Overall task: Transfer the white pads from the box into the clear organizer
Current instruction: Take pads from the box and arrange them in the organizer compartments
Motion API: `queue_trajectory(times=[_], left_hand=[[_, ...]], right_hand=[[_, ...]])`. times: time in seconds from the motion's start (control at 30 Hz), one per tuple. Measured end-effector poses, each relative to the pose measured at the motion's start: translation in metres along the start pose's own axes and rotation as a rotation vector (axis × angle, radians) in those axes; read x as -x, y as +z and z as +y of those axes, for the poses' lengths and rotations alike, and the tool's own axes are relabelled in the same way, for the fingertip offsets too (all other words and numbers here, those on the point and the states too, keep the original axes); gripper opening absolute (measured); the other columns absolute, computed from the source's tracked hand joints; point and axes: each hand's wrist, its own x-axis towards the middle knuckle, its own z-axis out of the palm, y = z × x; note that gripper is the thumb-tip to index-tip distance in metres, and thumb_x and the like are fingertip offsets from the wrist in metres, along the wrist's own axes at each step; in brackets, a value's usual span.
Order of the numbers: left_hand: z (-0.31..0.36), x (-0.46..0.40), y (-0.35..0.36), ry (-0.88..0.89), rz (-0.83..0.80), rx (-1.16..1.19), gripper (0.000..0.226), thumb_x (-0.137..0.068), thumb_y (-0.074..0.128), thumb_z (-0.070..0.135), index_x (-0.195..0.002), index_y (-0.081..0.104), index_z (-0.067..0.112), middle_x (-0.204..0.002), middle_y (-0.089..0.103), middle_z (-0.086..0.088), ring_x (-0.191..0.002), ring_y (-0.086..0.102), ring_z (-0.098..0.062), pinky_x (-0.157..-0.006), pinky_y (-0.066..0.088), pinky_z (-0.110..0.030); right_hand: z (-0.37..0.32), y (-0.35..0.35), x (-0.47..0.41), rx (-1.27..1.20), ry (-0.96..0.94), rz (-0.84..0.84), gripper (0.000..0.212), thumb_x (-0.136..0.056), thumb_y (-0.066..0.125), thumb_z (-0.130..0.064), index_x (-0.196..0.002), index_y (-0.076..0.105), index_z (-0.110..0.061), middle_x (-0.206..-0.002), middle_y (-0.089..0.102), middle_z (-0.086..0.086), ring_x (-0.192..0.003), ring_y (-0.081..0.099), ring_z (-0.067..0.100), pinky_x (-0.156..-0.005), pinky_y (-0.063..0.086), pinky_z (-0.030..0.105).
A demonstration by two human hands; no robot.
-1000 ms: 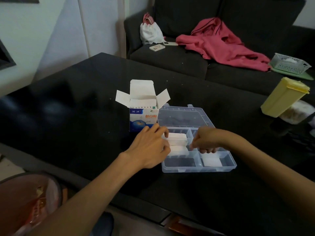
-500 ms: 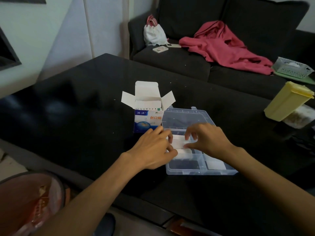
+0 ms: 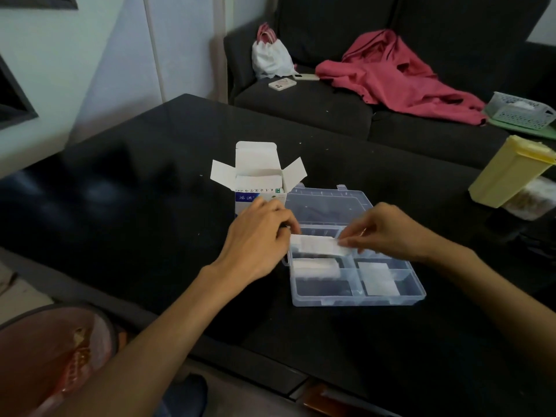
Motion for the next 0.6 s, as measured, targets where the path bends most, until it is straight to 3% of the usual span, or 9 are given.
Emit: queue_trajectory(times=[0.1, 0.2, 0.33, 0.47, 0.6], left_hand=[[0.001, 0.002, 0.005, 0.046, -0.084, -0.063, 0.023, -0.096, 0.046, 0.025, -0.109, 0.064, 0.033, -0.116, 0.051, 0.013, -0.114, 0.037, -0.005, -0.094, 0.033, -0.023], [0.001, 0.006, 0.012, 0.123, -0.176, -0.183, 0.030, -0.098, 0.041, 0.032, -0.120, 0.061, 0.034, -0.115, 0.046, 0.008, -0.111, 0.035, -0.009, -0.097, 0.033, -0.029], [0.002, 0.007, 0.019, 0.160, -0.228, -0.305, 0.037, -0.099, 0.032, 0.034, -0.116, 0.063, 0.028, -0.108, 0.042, 0.003, -0.105, 0.035, -0.013, -0.091, 0.031, -0.030], [0.006, 0.005, 0.022, 0.129, -0.267, -0.326, 0.037, -0.100, 0.028, 0.033, -0.104, 0.062, 0.019, -0.112, 0.043, 0.001, -0.107, 0.036, -0.014, -0.093, 0.029, -0.031], [0.003, 0.004, 0.021, 0.114, -0.284, -0.300, 0.037, -0.100, 0.030, 0.035, -0.113, 0.062, 0.022, -0.104, 0.038, 0.004, -0.104, 0.035, -0.012, -0.094, 0.030, -0.031]], right_hand=[[-0.003, 0.014, -0.010, 0.087, 0.025, -0.114, 0.013, -0.085, 0.065, -0.022, -0.096, 0.071, -0.019, -0.106, 0.069, 0.000, -0.082, 0.064, 0.009, -0.075, 0.054, 0.022], [-0.004, 0.029, -0.016, 0.222, 0.056, -0.102, 0.021, -0.086, 0.065, -0.025, -0.105, 0.071, -0.017, -0.113, 0.067, 0.002, -0.090, 0.062, 0.014, -0.082, 0.051, 0.025], [-0.008, 0.036, -0.015, 0.426, 0.078, -0.049, 0.027, -0.088, 0.062, -0.031, -0.112, 0.068, -0.021, -0.121, 0.063, -0.001, -0.099, 0.060, 0.015, -0.085, 0.049, 0.026], [-0.008, 0.033, -0.015, 0.458, 0.072, -0.051, 0.027, -0.091, 0.057, -0.028, -0.116, 0.065, -0.023, -0.123, 0.061, -0.002, -0.101, 0.058, 0.015, -0.082, 0.046, 0.023], [-0.009, 0.036, -0.020, 0.433, 0.073, -0.091, 0.027, -0.089, 0.060, -0.028, -0.115, 0.067, -0.022, -0.121, 0.062, -0.001, -0.098, 0.059, 0.014, -0.082, 0.048, 0.025]])
